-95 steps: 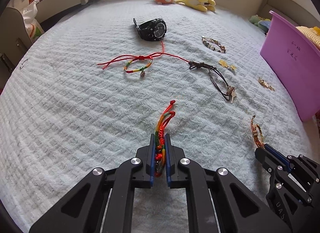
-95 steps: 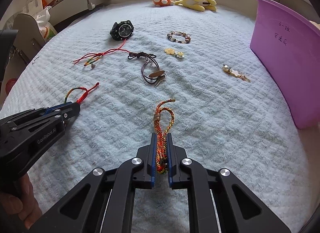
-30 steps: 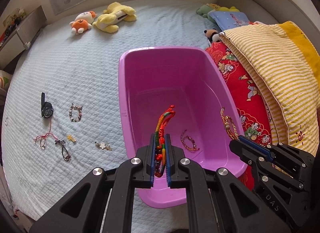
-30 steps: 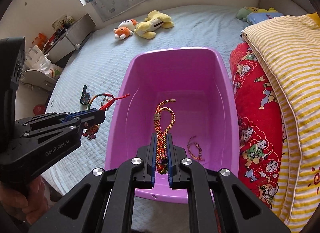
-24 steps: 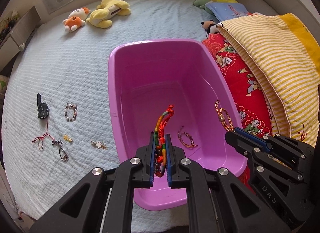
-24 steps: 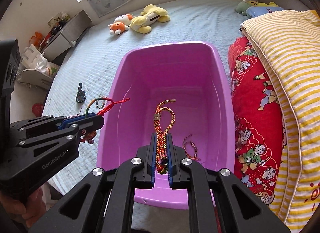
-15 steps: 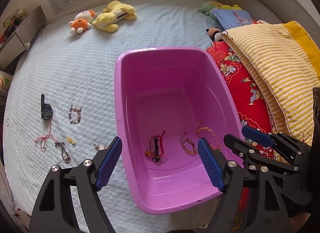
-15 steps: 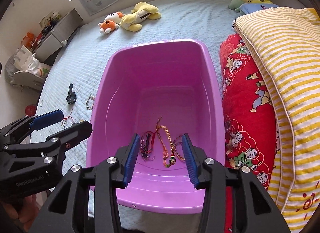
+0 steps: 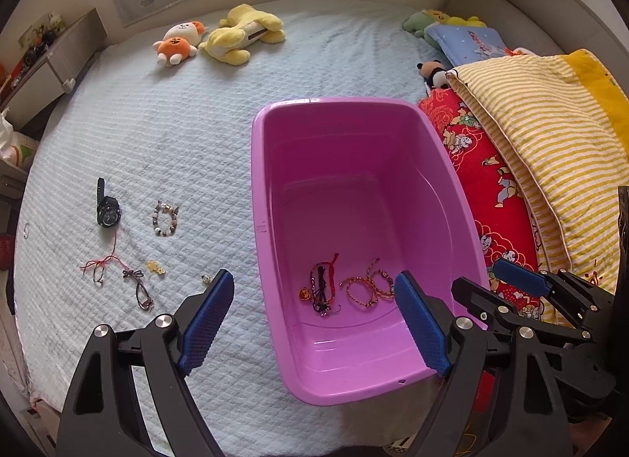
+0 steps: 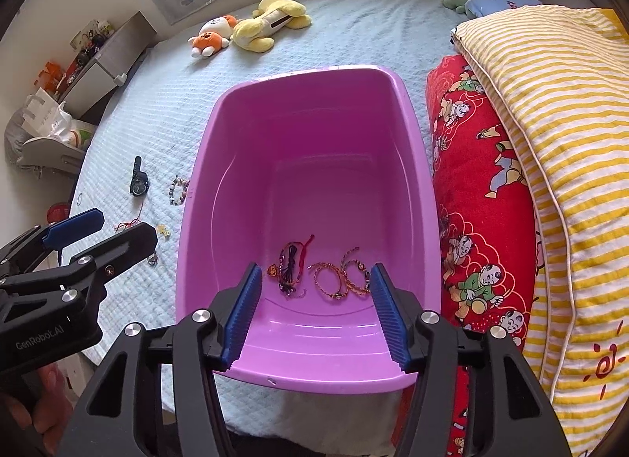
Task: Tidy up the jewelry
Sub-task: 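Withdraw both open tools from the tub toward the remaining jewelry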
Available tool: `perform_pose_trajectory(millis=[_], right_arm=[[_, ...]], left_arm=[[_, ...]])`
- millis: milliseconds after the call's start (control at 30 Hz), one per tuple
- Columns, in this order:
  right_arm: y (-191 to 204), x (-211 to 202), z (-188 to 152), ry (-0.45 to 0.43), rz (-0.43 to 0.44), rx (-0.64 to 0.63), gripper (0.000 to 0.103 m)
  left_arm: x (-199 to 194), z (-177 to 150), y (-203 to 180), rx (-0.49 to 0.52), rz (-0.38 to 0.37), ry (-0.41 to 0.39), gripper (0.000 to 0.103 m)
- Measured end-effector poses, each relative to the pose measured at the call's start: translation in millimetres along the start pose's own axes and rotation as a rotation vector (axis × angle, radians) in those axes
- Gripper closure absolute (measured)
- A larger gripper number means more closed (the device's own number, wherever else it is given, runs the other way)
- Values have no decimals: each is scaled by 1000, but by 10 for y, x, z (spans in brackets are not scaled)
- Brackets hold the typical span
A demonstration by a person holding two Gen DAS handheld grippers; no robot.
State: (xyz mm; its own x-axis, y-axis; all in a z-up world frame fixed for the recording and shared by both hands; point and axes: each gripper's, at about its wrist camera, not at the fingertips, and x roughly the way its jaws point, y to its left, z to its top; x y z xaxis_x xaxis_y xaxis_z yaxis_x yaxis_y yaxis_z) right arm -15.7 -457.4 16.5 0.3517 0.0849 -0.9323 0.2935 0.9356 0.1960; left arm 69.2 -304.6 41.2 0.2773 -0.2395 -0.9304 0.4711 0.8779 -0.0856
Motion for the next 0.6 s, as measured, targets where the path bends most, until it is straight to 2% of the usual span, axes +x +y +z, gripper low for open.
perform_pose_trajectory(millis=[233, 600], right_arm=[[77, -148, -118, 1, 16, -1, 45], [192, -324, -406, -7, -8, -8, 44]], left_arm=[[-103, -138, 37, 20, 10, -5, 21], [-232, -434, 82, 44, 13, -1, 21]])
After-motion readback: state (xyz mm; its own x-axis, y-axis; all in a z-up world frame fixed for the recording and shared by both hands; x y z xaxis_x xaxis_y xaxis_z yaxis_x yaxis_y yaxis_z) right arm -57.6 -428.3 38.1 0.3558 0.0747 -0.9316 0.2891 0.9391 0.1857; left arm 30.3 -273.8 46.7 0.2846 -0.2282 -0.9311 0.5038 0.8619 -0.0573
